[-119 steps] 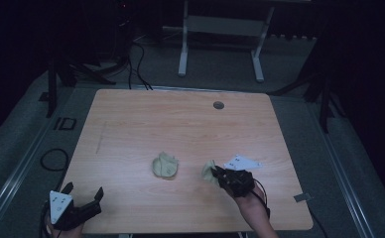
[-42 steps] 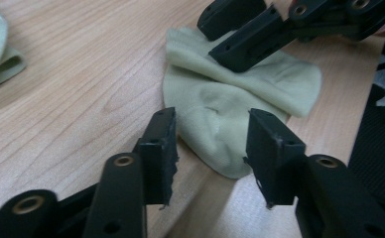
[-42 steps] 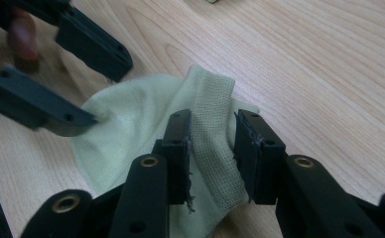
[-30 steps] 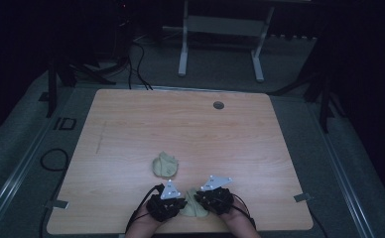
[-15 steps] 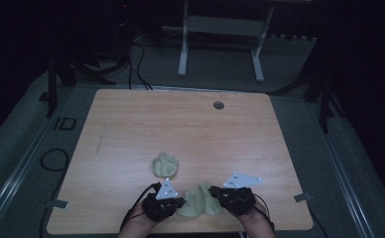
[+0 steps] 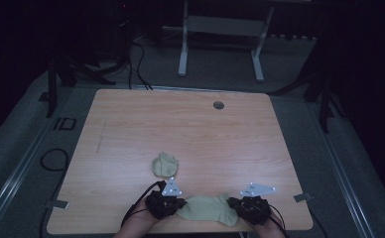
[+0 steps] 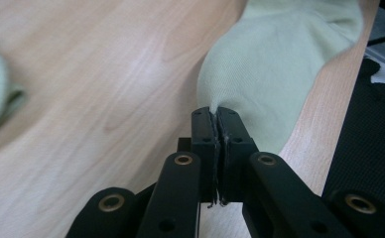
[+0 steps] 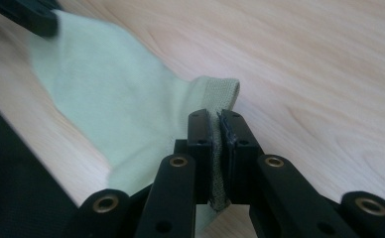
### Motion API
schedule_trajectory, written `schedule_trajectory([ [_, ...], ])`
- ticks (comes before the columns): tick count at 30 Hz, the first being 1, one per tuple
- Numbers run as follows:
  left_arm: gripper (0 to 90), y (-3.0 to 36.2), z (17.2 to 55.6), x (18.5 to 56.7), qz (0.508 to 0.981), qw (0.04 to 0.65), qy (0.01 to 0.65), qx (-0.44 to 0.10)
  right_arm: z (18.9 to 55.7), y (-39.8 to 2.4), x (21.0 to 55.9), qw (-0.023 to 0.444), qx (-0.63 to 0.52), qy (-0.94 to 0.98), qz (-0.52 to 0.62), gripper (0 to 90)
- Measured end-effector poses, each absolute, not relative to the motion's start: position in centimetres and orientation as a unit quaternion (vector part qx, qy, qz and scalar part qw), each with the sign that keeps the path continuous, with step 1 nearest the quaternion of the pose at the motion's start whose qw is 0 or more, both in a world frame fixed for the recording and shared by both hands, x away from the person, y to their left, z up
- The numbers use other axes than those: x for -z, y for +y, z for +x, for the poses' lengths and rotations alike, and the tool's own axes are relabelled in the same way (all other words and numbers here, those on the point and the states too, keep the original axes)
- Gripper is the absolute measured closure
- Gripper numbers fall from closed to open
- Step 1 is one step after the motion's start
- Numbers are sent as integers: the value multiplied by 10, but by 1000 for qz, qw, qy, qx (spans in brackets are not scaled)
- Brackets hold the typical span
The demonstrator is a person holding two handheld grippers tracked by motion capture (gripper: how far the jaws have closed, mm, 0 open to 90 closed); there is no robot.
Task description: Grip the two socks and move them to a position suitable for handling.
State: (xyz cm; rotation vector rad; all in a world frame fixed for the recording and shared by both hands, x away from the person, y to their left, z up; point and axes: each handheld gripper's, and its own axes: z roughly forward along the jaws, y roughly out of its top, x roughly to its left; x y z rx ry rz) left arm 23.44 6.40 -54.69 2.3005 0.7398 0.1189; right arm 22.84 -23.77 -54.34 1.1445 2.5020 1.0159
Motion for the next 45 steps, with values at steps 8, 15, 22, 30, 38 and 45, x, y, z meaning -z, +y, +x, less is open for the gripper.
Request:
schedule_trajectory([
  [8, 872, 62, 237, 557, 891, 345, 292, -42, 235, -243, 555, 102, -331, 850, 398, 828],
  [15, 790, 64, 238, 557, 887, 355, 293, -24, 235, -244, 553, 100, -330, 850, 398, 669],
  [22, 523, 76, 232, 549, 878, 373, 296, -49, 240, -246, 540, 94, -335, 852, 392, 500],
  [30, 450, 102, 224, 545, 860, 396, 315, -64, 249, -234, 524, 92, -351, 854, 372, 361],
  [38, 432, 127, 214, 551, 853, 392, 336, -78, 270, -213, 511, 89, -344, 866, 353, 344],
  [45, 415, 151, 206, 557, 838, 399, 363, -78, 290, -184, 506, 81, -337, 874, 339, 348],
])
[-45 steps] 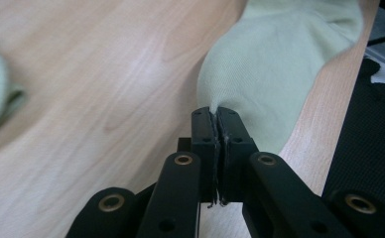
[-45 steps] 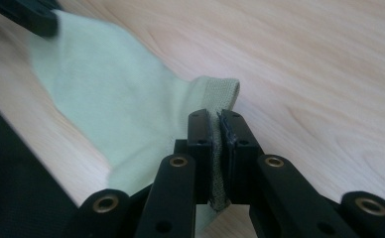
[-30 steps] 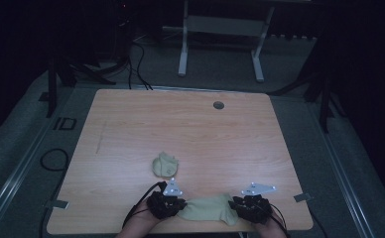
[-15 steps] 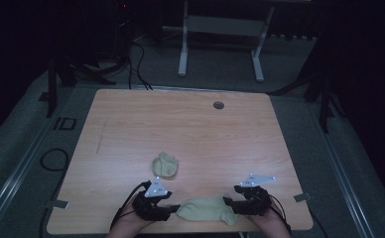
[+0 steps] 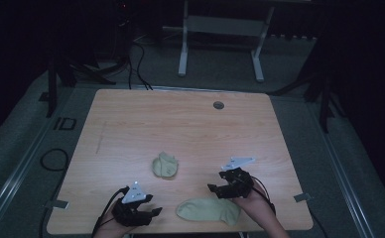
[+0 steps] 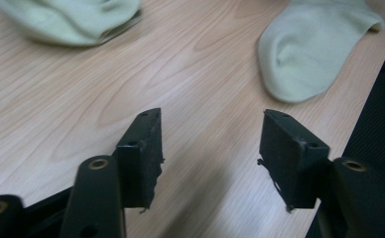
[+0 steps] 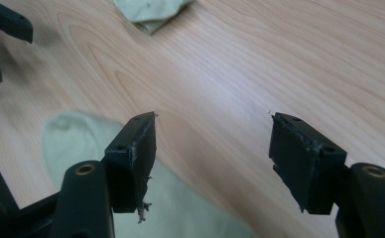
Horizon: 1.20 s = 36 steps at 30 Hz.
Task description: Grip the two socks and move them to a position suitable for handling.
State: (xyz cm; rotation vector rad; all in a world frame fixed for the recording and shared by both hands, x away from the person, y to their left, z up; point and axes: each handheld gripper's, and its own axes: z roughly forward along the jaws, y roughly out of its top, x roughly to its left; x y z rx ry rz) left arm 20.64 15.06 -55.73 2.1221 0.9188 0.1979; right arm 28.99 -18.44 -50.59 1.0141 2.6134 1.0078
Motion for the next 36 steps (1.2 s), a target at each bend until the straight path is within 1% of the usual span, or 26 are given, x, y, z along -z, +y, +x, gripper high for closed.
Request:
schedule_trajectory([
  [6, 414, 163, 201, 559, 831, 400, 376, -86, 306, -158, 503, 81, -329, 882, 329, 348],
  [11, 414, 166, 202, 563, 831, 398, 380, -81, 322, -132, 506, 73, -308, 896, 312, 360],
  [15, 414, 168, 201, 564, 824, 404, 386, -90, 332, -109, 506, 71, -300, 903, 300, 368],
  [16, 414, 168, 200, 565, 821, 407, 389, -94, 335, -103, 507, 70, -299, 903, 300, 372],
  [18, 414, 169, 198, 566, 817, 413, 391, -91, 340, -92, 508, 63, -296, 906, 297, 409],
  [21, 414, 168, 198, 568, 816, 415, 392, -87, 346, -78, 511, 49, -300, 907, 290, 415],
  [25, 414, 167, 197, 569, 818, 416, 389, -86, 355, -56, 514, 48, -297, 910, 284, 428],
  [29, 414, 169, 196, 567, 811, 425, 391, -93, 362, -35, 517, 53, -294, 910, 287, 429],
  [31, 413, 171, 196, 568, 808, 427, 395, -93, 366, -25, 521, 63, -290, 910, 288, 429],
  [34, 388, 173, 196, 569, 803, 432, 400, -92, 370, -12, 528, 71, -283, 910, 295, 413],
  [36, 366, 173, 196, 569, 802, 431, 403, -91, 372, -4, 535, 85, -272, 912, 296, 406],
])
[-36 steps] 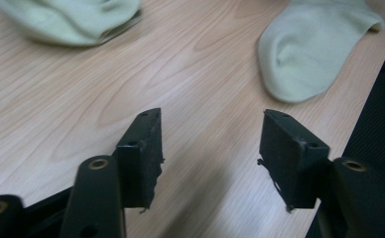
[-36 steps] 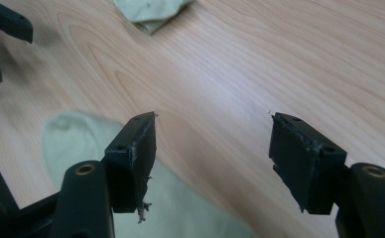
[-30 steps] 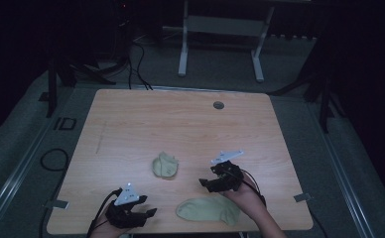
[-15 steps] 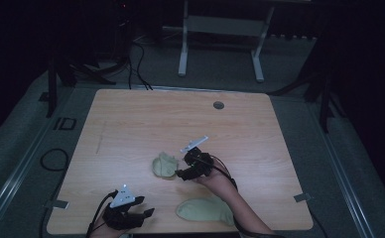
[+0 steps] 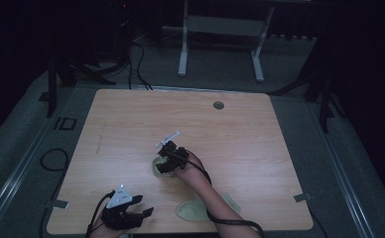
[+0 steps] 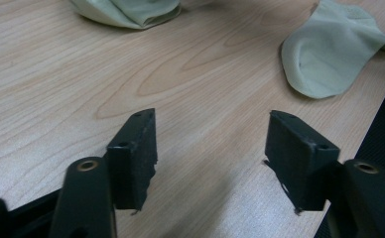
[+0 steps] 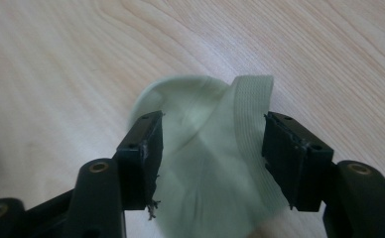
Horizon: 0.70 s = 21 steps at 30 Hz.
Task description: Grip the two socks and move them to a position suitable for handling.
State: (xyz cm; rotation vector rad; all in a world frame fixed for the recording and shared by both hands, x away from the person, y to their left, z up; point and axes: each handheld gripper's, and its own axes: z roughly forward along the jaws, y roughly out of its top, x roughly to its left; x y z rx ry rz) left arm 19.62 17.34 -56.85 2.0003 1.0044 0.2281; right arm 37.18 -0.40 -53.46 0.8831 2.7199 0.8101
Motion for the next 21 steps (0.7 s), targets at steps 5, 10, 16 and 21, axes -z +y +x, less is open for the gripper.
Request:
schedule_trajectory([
  [5, 243, 174, 196, 567, 793, 427, 421, -104, 371, 8, 545, 111, -245, 917, 293, 408],
  [10, 170, 178, 197, 566, 782, 434, 435, -105, 366, 14, 544, 131, -221, 927, 274, 491],
  [16, 167, 177, 196, 565, 784, 433, 429, -117, 361, 18, 544, 147, -214, 930, 259, 663],
  [21, 167, 175, 196, 567, 789, 429, 424, -113, 363, 18, 543, 159, -208, 931, 253, 768],
])
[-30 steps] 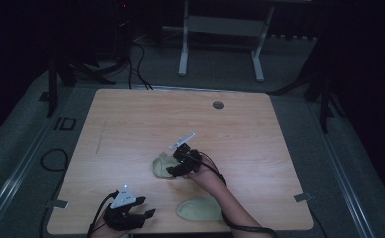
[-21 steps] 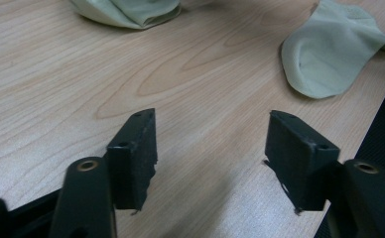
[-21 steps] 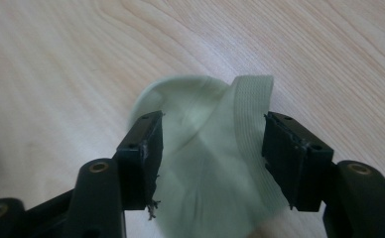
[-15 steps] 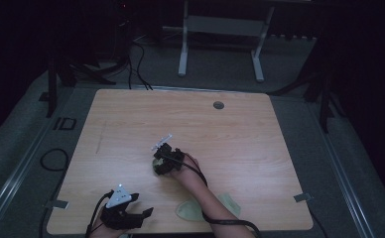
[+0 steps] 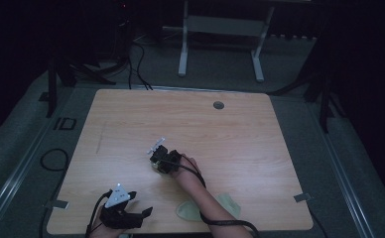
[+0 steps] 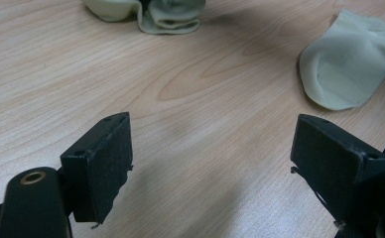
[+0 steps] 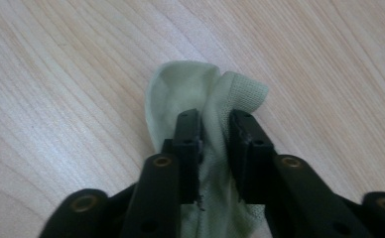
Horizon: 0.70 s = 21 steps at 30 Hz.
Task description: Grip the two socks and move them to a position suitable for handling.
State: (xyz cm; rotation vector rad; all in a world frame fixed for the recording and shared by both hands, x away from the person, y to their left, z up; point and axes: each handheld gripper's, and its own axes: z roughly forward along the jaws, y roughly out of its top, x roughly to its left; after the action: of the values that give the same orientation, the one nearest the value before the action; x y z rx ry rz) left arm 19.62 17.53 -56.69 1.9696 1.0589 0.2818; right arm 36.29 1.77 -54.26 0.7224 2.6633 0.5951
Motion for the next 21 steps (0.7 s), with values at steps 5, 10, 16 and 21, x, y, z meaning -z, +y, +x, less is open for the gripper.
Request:
schedule_trajectory([
  [5, 166, 180, 197, 566, 778, 437, 437, -117, 364, 8, 533, 157, -223, 927, 258, 784],
  [10, 159, 180, 198, 568, 783, 430, 435, -116, 362, -11, 511, 156, -247, 920, 261, 784],
  [16, 160, 174, 196, 568, 790, 424, 426, -119, 358, -41, 490, 155, -273, 909, 273, 783],
  [21, 160, 173, 197, 569, 789, 427, 427, -113, 351, -63, 481, 160, -284, 903, 281, 783],
])
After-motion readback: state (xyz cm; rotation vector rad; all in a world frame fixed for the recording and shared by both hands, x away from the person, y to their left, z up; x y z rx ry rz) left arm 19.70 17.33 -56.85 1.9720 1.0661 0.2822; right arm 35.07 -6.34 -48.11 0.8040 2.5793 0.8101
